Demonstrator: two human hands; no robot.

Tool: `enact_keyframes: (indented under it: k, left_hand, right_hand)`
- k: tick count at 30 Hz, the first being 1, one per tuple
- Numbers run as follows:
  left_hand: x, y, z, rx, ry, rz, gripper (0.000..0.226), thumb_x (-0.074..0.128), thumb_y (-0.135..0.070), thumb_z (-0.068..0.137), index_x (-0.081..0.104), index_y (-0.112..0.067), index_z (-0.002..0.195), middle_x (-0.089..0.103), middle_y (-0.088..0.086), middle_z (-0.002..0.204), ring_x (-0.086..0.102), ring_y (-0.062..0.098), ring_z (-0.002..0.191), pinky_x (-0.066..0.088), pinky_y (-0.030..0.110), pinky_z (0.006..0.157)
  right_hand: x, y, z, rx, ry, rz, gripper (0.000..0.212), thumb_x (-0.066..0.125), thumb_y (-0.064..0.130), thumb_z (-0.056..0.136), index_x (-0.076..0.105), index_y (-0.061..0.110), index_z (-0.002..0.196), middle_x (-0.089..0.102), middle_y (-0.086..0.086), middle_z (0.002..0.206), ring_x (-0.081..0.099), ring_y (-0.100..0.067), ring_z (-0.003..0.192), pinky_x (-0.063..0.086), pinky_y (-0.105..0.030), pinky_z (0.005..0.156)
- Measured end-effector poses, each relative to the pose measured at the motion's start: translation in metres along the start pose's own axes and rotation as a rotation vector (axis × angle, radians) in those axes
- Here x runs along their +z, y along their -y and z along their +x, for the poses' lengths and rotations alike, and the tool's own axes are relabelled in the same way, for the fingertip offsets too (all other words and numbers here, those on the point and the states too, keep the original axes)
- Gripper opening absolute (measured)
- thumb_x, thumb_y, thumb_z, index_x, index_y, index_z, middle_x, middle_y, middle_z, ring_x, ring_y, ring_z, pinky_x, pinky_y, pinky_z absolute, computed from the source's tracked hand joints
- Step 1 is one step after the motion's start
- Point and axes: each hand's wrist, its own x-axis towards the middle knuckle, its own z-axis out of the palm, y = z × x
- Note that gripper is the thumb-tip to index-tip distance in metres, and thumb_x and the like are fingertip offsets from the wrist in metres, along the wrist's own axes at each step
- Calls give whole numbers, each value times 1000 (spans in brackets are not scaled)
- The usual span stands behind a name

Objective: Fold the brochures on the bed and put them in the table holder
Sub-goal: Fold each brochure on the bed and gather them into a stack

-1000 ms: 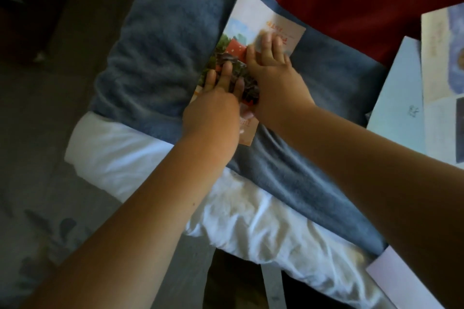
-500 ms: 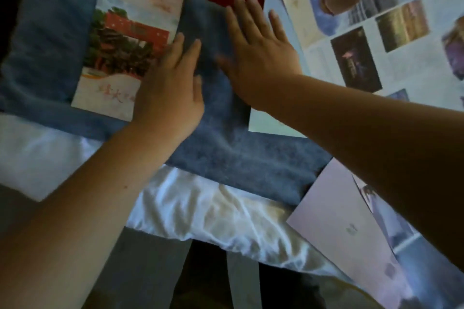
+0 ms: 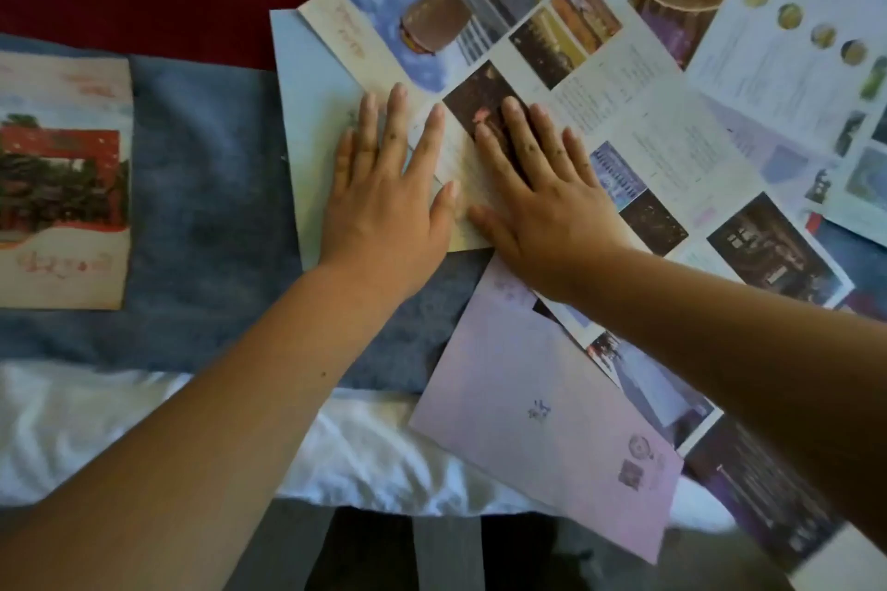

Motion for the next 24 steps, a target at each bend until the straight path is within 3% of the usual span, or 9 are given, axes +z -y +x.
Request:
enact_keyframes:
  k: [3,10,15,19,24]
  left_hand:
    - [10,-20,10,33,12,5,70,30,-49,106,-3,-27,164,-10,8,172,-8,34,158,-1,48,126]
    - [31,-53,17,83,-4,86,62,15,-48,106,3,-30,164,-5,9,172,-6,35,158,-1,54,126]
    - [30,-49,24,123,-37,107,61,22,-46,108,5,-33,164,-2,7,173,-5,33,158,-3,54,124]
    - [23,-48,45,115,-24,148,62,28,-42,107,-1,-40,162,-8,0,173,-9,32,158,-8,57,123]
    - [10,-57,77,51,-41,140,67,37,-36,106,0,-40,162,-7,1,173,-6,33,158,-5,57,123]
  right_hand:
    - [12,-9,-15,-61,-15,-8,74,15,63,107,-6,25,167,-13,-3,174,-15,-26,160,-7,-45,130]
    - [21,-34,-36,-87,-51,86,69,16,57,110,-3,22,167,-11,0,174,-16,-19,159,-11,-38,129]
    - [13,-59,-42,-139,-16,95,63,17,47,111,2,23,167,-6,2,174,-12,-17,160,-14,-35,127]
    - [7,-85,-52,-189,-19,42,69,20,63,106,13,32,167,-1,-2,175,-8,-23,161,-4,-45,130]
    - [5,-113,-47,-346,8,70,71,37,68,101,18,43,164,-4,-1,175,-10,-22,161,0,-43,130]
